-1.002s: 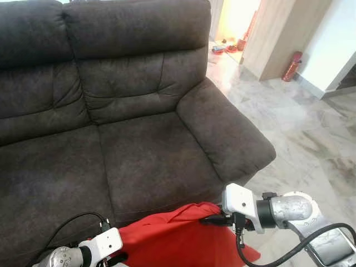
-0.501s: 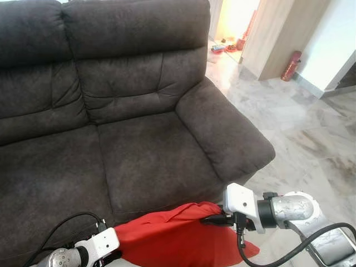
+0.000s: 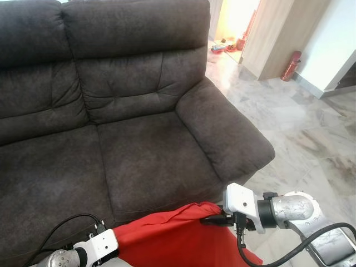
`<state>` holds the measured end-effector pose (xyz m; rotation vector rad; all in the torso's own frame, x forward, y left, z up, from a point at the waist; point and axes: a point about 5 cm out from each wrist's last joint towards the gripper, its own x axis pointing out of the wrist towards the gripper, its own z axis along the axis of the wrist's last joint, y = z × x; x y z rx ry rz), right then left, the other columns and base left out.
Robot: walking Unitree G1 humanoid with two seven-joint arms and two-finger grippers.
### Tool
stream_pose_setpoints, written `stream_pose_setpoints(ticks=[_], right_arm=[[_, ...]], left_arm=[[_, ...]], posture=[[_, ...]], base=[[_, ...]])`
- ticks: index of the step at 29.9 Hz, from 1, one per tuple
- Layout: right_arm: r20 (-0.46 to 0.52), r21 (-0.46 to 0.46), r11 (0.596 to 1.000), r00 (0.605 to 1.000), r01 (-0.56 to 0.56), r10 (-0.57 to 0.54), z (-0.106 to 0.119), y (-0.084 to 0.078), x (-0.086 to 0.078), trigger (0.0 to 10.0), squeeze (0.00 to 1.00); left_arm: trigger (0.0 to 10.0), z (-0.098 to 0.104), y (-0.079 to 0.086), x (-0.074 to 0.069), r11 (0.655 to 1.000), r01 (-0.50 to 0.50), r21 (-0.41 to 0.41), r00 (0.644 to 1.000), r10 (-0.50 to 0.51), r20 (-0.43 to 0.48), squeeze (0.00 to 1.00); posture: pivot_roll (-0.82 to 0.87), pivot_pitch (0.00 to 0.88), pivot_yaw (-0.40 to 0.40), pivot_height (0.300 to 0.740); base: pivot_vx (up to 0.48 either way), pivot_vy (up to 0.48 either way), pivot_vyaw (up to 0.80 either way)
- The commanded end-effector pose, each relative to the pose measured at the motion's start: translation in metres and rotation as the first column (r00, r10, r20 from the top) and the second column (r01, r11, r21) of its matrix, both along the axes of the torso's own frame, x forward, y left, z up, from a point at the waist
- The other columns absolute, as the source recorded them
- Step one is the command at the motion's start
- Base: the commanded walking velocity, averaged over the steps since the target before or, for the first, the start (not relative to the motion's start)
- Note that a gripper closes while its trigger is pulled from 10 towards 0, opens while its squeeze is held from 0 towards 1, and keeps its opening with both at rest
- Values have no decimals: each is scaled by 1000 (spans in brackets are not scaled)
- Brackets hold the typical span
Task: Move the pillow to the sofa from floor
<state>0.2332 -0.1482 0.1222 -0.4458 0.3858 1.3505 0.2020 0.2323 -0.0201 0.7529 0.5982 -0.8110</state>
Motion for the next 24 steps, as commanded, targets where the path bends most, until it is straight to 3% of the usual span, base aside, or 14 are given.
stream_pose_setpoints(ticks=[1,10,24], right_arm=[[86,53,998,996,-37,33,23,4,2,10000,0],[88,51,998,996,-35,30,22,4,3,10000,0],[85,56,998,996,-33,28,20,6,3,10000,0]], left_arm=[[0,-4,0,-4,1000,17,7,999,-17,-27,0],[0,-6,-2,-6,1000,28,2,999,-27,-44,0],[0,2,-6,5,998,-43,-52,998,45,34,0]], posture=[[123,47,-114,740],[124,45,-113,740],[130,30,-110,740]], base=[[0,0,0],[0,0,0],[0,0,0]])
